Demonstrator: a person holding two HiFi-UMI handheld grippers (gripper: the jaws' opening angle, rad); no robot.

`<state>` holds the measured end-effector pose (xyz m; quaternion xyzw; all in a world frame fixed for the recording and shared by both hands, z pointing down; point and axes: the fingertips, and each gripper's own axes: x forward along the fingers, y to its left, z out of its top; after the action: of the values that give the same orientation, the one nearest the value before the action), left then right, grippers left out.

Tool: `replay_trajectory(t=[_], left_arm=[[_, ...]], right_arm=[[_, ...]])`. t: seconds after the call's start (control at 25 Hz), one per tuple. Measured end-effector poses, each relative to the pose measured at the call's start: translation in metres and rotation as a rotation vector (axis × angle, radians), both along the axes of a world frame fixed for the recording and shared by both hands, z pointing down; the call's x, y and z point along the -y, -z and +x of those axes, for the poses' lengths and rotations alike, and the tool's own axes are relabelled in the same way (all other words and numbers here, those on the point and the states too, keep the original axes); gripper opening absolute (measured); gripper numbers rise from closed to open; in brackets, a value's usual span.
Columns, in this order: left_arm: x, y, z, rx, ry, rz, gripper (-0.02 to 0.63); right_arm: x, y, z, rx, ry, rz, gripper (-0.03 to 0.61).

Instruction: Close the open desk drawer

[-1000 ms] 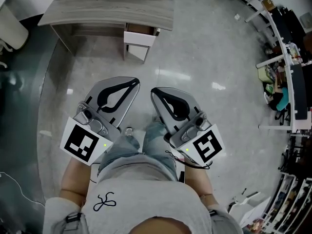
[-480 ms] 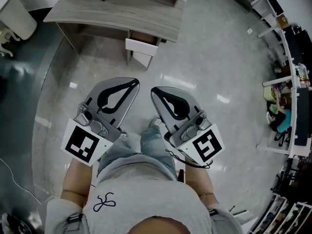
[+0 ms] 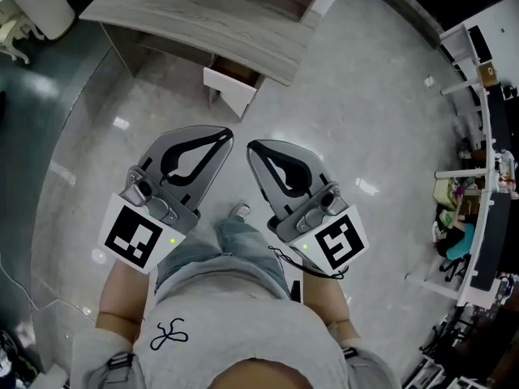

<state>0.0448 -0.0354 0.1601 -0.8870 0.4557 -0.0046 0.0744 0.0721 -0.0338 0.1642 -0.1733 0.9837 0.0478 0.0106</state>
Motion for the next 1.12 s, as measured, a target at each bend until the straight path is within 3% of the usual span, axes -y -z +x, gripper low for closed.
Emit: replay_trajectory(t=[0.52, 1.12], left_arm=[[0.037, -0.005, 0.043, 0.051, 0.158, 0.019, 0.009], [0.053, -0.032, 0.039, 0.063, 0.179, -0.027, 0.009]], right_arm=[[0.040, -0.012, 0.039, 0.008, 0.150, -0.029, 0.008], [0.068, -0.039, 0.023, 0.073, 0.153, -0.065, 0.008]])
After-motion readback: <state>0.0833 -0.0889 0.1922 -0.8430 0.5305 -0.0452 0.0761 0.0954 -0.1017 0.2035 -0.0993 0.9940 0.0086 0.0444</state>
